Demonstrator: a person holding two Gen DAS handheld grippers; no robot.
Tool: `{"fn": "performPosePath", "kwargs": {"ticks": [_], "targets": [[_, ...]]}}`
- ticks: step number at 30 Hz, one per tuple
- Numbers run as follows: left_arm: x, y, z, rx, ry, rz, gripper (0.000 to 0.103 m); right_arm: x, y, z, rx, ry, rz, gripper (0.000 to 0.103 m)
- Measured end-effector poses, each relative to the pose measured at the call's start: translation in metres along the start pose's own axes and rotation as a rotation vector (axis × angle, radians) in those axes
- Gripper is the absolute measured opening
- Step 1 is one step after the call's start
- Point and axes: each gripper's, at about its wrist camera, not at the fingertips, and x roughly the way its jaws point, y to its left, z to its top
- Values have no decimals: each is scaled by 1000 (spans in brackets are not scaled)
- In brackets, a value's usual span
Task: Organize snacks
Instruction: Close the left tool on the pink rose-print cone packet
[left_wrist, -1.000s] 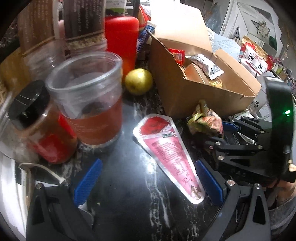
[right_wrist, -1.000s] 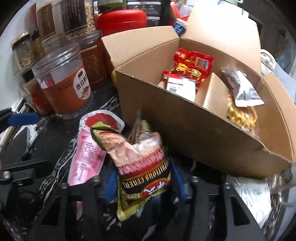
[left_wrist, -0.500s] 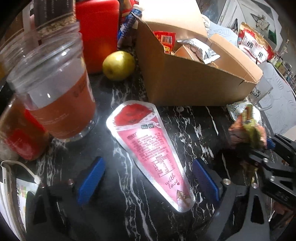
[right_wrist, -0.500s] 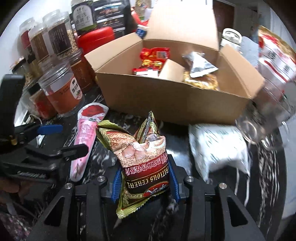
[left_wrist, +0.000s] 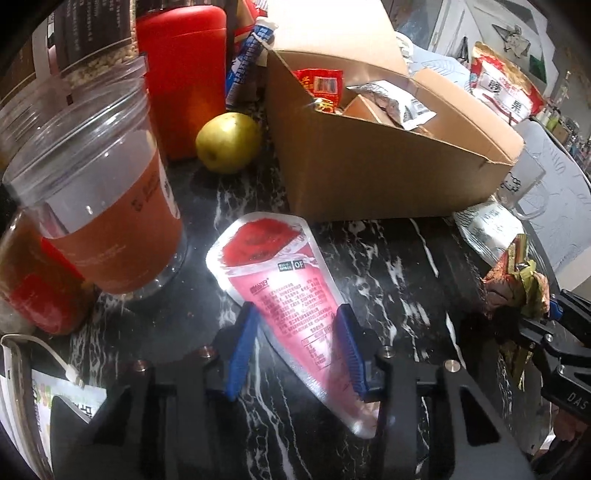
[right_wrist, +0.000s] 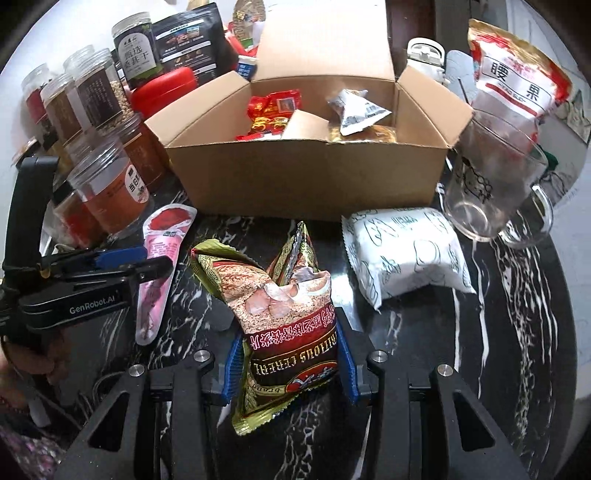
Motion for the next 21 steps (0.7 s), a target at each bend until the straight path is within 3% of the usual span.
{"fn": "performPosePath", "kwargs": {"ticks": [5,10,14,17,18,19,21], "targets": [[-2,-15,-5,42,5,-50,40,-4,-2,-8,19,0,1,42],[-3,-8,-4,-33,-1,-72,40,-11,-4,-15,38,-4,-5,42],[-1,-12,-2,-14,6,-30,45,-17,-5,-18,49,-13,-11,42],[3,-19,1,-15,19,-12,69,-19,-5,-19,51,-17,-13,42],[5,-22,1,-15,32,-4,88,-19,-5,-19,52,-18,-12,42],[8,-24,2,-14,50,3,99,-19,-5,-19,54,-19,-11,42],[13,-31,3,-3,59,31,101,-21,-6,-19,56,-21,-12,42]]}}
